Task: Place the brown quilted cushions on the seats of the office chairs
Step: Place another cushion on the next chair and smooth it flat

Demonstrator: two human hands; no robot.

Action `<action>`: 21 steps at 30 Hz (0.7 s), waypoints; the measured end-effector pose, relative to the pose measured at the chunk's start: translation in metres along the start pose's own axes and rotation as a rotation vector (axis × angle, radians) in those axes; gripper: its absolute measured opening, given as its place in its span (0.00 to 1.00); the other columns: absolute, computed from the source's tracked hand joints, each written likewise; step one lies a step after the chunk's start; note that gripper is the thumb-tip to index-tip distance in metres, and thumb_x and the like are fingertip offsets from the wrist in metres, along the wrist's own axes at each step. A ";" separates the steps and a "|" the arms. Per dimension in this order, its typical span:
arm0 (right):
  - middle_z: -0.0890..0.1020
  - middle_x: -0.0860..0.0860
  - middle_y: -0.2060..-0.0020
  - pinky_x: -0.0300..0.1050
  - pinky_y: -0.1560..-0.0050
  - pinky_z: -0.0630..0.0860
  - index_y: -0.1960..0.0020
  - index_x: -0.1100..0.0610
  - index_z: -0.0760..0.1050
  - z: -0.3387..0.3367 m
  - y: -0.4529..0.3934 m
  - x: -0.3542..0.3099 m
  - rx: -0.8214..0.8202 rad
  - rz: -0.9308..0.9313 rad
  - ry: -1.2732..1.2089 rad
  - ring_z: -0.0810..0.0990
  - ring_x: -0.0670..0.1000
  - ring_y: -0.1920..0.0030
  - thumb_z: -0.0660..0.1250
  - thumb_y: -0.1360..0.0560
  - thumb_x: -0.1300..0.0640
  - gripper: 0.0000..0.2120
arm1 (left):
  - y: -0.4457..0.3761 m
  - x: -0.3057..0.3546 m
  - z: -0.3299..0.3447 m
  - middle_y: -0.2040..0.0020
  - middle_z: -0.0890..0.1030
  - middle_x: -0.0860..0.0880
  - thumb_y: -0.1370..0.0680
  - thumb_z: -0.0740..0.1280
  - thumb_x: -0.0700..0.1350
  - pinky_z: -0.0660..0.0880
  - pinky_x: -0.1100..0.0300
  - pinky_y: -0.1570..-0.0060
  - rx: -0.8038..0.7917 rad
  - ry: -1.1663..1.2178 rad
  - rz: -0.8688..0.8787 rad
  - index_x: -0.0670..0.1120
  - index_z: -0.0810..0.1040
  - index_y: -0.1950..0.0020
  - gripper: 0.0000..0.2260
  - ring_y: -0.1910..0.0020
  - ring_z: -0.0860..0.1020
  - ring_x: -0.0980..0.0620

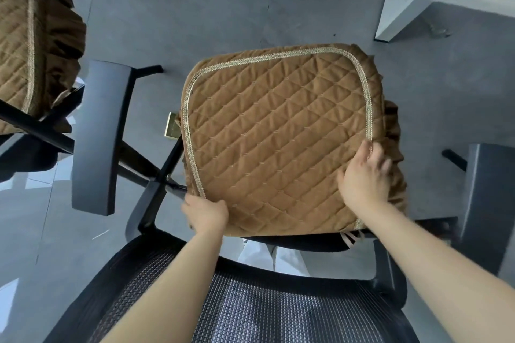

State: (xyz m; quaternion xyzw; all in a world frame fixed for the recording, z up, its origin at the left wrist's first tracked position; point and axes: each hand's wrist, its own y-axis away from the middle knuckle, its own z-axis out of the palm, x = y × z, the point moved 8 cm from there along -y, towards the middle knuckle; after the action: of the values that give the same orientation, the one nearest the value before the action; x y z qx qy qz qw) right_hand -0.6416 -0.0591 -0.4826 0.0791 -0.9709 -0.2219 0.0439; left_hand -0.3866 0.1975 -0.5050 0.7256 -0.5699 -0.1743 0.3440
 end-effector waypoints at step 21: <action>0.68 0.57 0.38 0.56 0.58 0.82 0.27 0.47 0.49 0.062 0.092 0.016 -0.499 0.964 -1.141 0.75 0.58 0.51 0.75 0.29 0.55 0.41 | 0.034 -0.012 0.056 0.37 0.77 0.41 0.29 0.76 0.40 0.78 0.52 0.58 -0.408 0.602 -0.460 0.39 0.71 0.34 0.26 0.46 0.79 0.42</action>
State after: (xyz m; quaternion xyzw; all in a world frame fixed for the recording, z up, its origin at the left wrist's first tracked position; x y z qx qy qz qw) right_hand -0.6776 0.0465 -0.4970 -0.4892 -0.6920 -0.3962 -0.3534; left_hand -0.4499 0.1883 -0.5220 0.7692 -0.2214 -0.1361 0.5837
